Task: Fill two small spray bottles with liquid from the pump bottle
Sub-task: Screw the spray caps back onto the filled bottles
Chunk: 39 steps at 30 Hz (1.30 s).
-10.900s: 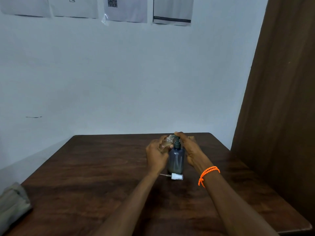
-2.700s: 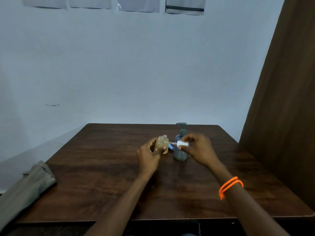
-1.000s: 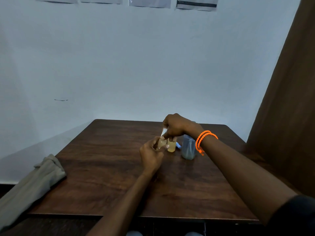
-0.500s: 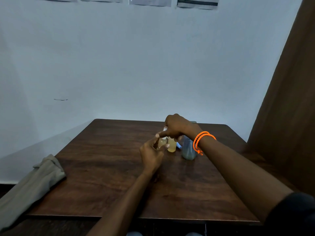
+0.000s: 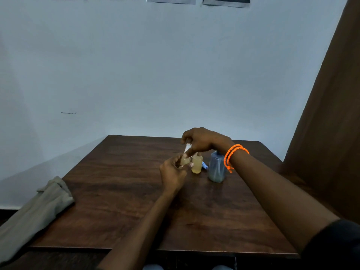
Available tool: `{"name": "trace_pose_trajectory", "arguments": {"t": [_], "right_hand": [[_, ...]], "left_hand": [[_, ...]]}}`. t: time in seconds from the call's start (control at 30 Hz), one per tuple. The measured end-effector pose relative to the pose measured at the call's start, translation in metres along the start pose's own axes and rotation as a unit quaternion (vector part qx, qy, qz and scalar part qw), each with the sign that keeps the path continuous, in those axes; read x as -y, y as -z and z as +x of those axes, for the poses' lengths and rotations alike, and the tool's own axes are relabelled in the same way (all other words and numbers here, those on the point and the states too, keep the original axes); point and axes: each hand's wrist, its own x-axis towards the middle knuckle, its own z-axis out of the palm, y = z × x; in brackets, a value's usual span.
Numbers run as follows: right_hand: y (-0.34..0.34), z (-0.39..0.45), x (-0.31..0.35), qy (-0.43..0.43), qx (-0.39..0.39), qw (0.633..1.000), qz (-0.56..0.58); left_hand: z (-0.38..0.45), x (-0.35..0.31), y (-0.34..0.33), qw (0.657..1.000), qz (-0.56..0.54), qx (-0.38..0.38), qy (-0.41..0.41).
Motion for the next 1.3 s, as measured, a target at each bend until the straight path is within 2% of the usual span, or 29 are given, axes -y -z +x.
{"name": "trace_pose_trajectory", "arguments": {"t": [0.07,0.27,0.4,0.6,0.73,0.83,0.93,1.13,1.3], "right_hand": [[0.003,0.001,-0.001,0.005,-0.012,1.000,0.004],[-0.006,0.008,0.001,-0.060,0.009,0.998,-0.008],[0.003,0.006,-0.002,-0.016,0.013,0.999,0.040],[-0.011,0.016,0.004,-0.082,-0.035,0.995,-0.047],[-0.003,0.015,0.001,-0.029,0.015,0.999,-0.002],[-0.002,0.014,0.005,0.002,0.000,1.000,-0.014],[-0.009,0.018,0.010,-0.024,-0.012,0.999,-0.027],[-0.032,0.015,0.012,-0.093,-0.106,0.988,-0.071],[-0.022,0.007,0.012,-0.102,-0.064,0.993,-0.013]], "left_hand": [[0.002,0.000,-0.001,1.000,-0.001,0.004,-0.013],[0.001,0.006,-0.004,1.000,0.015,-0.004,-0.008],[0.004,0.002,-0.004,1.000,0.002,0.001,-0.009],[0.004,0.003,-0.005,1.000,0.001,-0.003,-0.010],[0.007,0.011,-0.002,1.000,0.008,0.002,0.008],[0.009,0.009,-0.001,1.000,0.004,0.001,-0.009],[0.007,0.005,0.000,1.000,-0.008,-0.026,-0.007],[0.006,0.010,-0.002,1.000,0.005,-0.020,-0.016],[0.008,0.011,0.000,1.000,0.027,-0.005,0.007]]}}
